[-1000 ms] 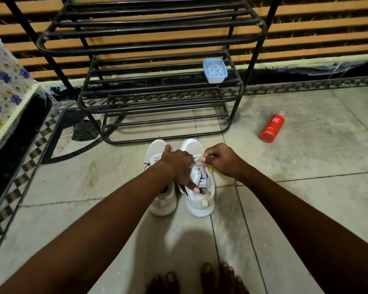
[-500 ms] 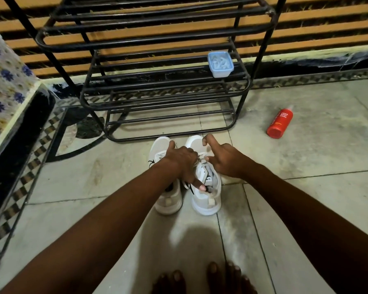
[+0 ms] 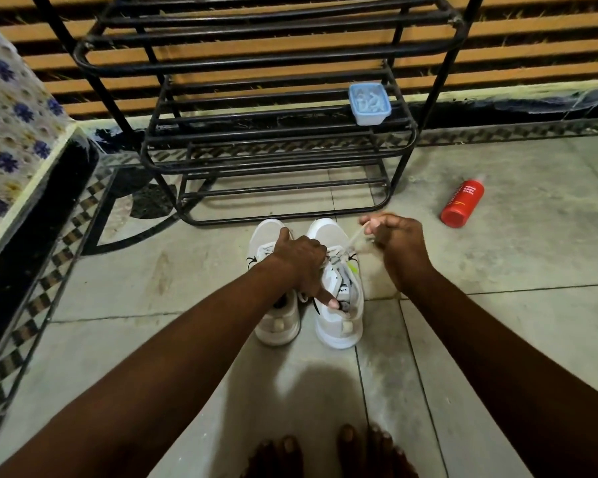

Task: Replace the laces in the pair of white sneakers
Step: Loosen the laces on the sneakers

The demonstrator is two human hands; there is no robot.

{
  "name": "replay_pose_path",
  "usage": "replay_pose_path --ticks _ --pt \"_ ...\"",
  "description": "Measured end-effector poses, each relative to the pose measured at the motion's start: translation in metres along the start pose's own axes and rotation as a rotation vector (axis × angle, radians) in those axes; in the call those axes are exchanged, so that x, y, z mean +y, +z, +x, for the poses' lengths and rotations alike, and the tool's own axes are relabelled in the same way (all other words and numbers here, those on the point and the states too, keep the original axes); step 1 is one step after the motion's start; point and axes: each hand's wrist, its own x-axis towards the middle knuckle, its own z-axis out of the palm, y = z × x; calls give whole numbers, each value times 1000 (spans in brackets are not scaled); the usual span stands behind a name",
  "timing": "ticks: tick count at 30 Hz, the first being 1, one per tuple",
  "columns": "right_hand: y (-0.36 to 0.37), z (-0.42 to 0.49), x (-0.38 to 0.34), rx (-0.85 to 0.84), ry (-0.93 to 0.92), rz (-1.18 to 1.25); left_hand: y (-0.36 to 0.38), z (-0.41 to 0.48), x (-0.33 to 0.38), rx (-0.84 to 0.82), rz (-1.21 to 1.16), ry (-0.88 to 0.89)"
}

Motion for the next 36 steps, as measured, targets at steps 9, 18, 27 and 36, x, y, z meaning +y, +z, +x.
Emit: replay_pose_path --ticks 9,18,27,36 --pt "-12 4 8 -509 -587 -1288 -2 -2 1 -15 5 -4" --pt "-14 10 7 -277 -730 -1346 11 3 -3 26 -24 21" --pt "-4 4 -8 -169 -59 -169 13 2 -4 -9 74 16" --pt "-13 -2 5 -567 -699 -1377 10 -2 0 -51 71 -12"
